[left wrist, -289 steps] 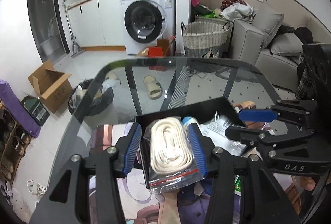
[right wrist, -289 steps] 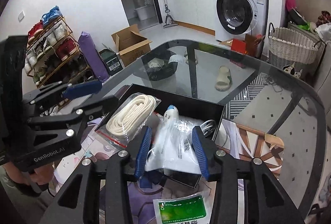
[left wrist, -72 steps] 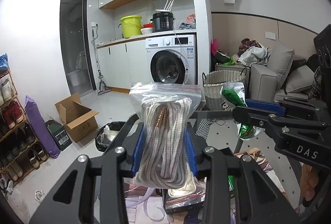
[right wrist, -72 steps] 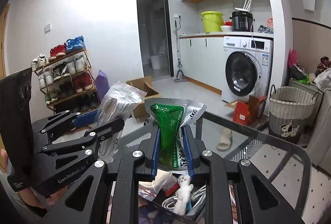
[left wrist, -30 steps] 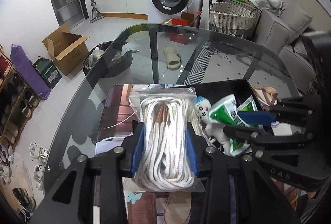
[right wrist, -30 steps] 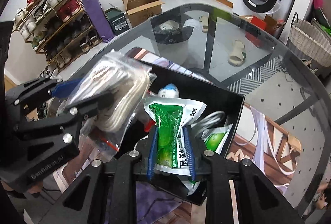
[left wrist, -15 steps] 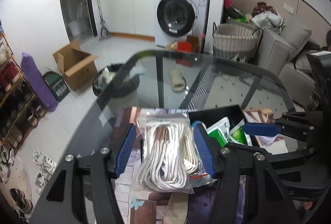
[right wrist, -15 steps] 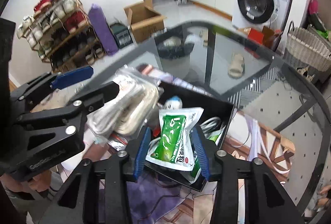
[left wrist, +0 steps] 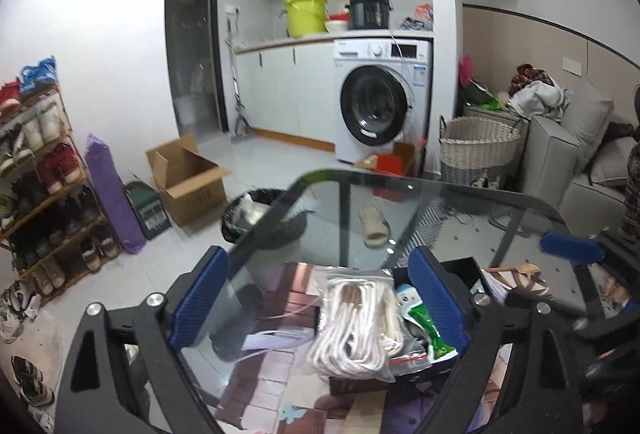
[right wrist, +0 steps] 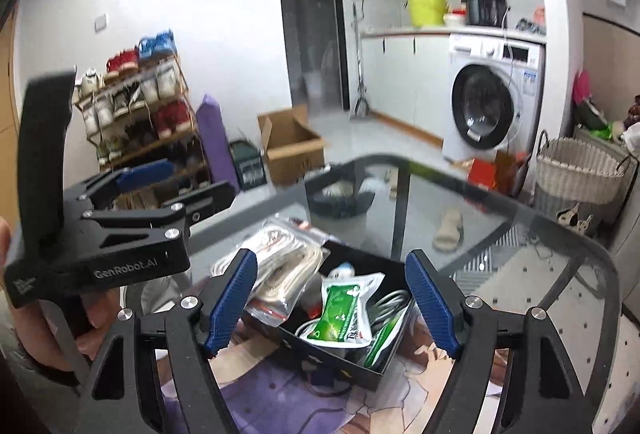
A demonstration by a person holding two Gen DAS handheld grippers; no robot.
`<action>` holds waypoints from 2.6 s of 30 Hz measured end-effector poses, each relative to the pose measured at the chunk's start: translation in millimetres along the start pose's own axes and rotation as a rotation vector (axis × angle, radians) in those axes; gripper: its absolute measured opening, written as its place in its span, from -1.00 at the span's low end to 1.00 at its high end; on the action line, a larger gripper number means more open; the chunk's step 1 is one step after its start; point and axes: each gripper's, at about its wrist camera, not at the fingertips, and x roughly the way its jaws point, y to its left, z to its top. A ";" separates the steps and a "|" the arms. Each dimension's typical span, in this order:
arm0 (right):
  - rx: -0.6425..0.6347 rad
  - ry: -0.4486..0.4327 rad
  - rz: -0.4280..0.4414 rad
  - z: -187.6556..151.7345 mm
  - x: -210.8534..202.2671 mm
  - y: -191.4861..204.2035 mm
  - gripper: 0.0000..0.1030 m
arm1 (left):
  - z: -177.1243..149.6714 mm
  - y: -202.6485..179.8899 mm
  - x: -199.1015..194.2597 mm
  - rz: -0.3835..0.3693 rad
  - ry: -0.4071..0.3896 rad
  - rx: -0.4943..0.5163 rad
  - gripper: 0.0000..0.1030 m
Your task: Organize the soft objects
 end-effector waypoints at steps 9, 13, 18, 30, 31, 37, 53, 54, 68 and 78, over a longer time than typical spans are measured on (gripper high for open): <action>0.053 -0.091 -0.035 -17.5 -33.4 -7.4 0.70 | -14.4 6.2 -24.1 0.007 -0.066 -0.025 0.90; 0.046 -0.108 -0.048 -19.3 -35.2 -6.9 0.70 | -16.0 0.5 -37.6 0.005 -0.123 0.000 0.97; 0.037 -0.123 -0.052 -19.0 -36.4 -4.5 0.70 | -16.1 0.8 -41.9 0.007 -0.138 -0.007 1.00; 0.041 -0.145 -0.063 -20.1 -38.3 -5.6 0.70 | -17.9 -1.3 -49.9 0.018 -0.164 -0.007 1.00; 0.041 -0.145 -0.061 -20.1 -38.8 -5.8 0.70 | -17.8 -1.4 -49.5 0.019 -0.164 -0.007 1.00; 0.046 -0.144 -0.063 -21.5 -38.4 -6.9 0.70 | -17.4 -1.8 -50.9 0.020 -0.166 -0.007 1.00; 0.047 -0.144 -0.065 -23.6 -37.4 -4.5 0.70 | -15.6 -1.6 -52.1 0.022 -0.172 -0.010 1.00; 0.047 -0.143 -0.065 -24.0 -36.9 -4.6 0.70 | -15.8 -1.5 -52.4 0.023 -0.173 -0.010 1.00; 0.053 -0.139 -0.065 -24.1 -35.5 -2.0 0.70 | -14.1 -1.6 -50.8 0.030 -0.174 -0.014 1.00; 0.055 -0.142 -0.066 -24.6 -34.5 -1.1 0.70 | -14.2 -1.4 -50.6 0.030 -0.174 -0.015 1.00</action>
